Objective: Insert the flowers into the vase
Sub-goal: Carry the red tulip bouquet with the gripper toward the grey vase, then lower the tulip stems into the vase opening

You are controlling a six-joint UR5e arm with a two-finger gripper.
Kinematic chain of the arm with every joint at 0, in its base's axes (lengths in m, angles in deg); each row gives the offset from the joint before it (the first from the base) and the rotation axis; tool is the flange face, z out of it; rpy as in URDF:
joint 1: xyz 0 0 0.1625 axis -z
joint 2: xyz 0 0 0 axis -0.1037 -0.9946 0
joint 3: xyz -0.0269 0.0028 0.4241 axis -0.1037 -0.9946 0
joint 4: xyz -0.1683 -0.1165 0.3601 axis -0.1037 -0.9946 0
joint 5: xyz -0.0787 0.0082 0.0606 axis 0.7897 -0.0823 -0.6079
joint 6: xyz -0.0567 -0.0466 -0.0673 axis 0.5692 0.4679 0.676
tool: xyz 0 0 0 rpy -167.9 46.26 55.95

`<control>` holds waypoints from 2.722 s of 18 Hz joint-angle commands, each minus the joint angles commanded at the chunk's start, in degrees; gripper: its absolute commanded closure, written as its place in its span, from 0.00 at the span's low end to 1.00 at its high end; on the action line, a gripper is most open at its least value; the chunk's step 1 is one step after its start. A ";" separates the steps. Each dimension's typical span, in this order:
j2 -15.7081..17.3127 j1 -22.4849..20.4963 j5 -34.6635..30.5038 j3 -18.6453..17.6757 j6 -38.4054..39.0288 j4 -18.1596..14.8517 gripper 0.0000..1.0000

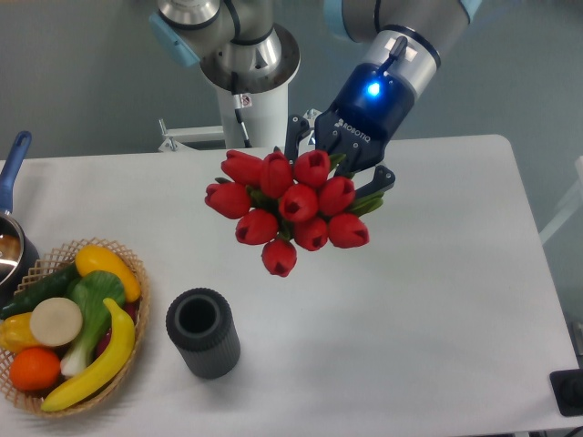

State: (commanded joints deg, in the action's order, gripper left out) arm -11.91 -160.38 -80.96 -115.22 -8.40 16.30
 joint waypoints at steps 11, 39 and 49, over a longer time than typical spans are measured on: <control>-10.28 6.42 11.50 6.24 -5.52 5.45 0.67; -16.96 9.58 32.78 0.44 -19.95 5.36 0.67; -19.16 9.76 32.70 -0.26 -22.67 5.36 0.67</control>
State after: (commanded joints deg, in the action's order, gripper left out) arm -31.08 -150.62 -48.26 -115.47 -31.07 21.66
